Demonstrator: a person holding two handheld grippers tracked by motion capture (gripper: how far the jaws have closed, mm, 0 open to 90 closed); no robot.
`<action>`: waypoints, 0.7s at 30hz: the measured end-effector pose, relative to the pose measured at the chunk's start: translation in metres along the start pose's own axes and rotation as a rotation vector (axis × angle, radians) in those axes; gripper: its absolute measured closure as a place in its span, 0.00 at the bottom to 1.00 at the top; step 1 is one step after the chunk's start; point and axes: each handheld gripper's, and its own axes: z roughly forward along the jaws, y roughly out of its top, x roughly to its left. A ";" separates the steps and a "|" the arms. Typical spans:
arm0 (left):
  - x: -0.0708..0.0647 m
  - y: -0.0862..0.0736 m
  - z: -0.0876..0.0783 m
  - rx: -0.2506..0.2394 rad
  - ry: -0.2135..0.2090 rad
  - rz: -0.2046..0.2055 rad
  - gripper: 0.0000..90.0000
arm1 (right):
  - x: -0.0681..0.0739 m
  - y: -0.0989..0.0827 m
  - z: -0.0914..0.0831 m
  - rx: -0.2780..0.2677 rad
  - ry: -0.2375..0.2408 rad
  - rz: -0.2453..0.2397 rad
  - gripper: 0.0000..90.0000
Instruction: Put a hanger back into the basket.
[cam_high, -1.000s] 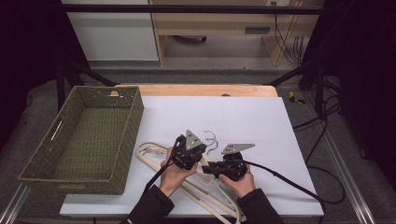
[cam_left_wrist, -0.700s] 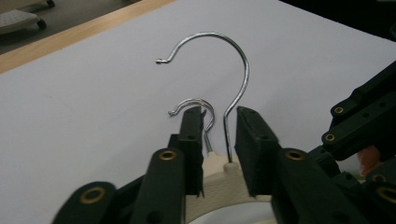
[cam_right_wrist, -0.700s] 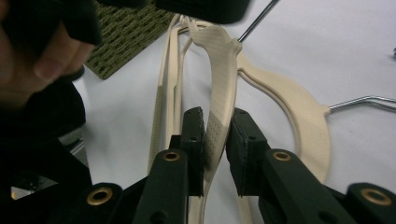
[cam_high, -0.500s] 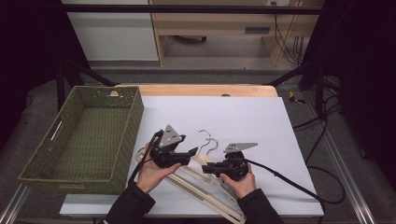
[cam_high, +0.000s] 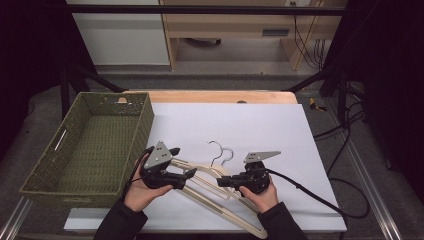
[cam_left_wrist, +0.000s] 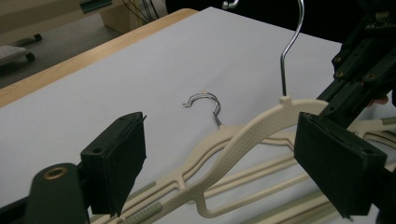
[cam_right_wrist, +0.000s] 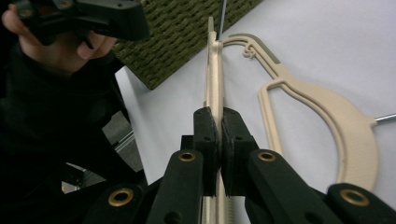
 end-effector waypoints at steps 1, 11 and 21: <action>0.000 -0.001 -0.001 -0.002 -0.010 0.000 0.18 | 0.001 0.001 -0.001 -0.001 0.004 -0.005 0.97; -0.002 -0.006 0.005 0.029 -0.092 0.037 0.23 | 0.013 0.013 -0.017 0.006 0.034 -0.117 0.97; -0.010 -0.008 0.015 0.103 -0.164 0.073 0.56 | 0.019 0.013 -0.014 0.047 0.075 -0.160 0.97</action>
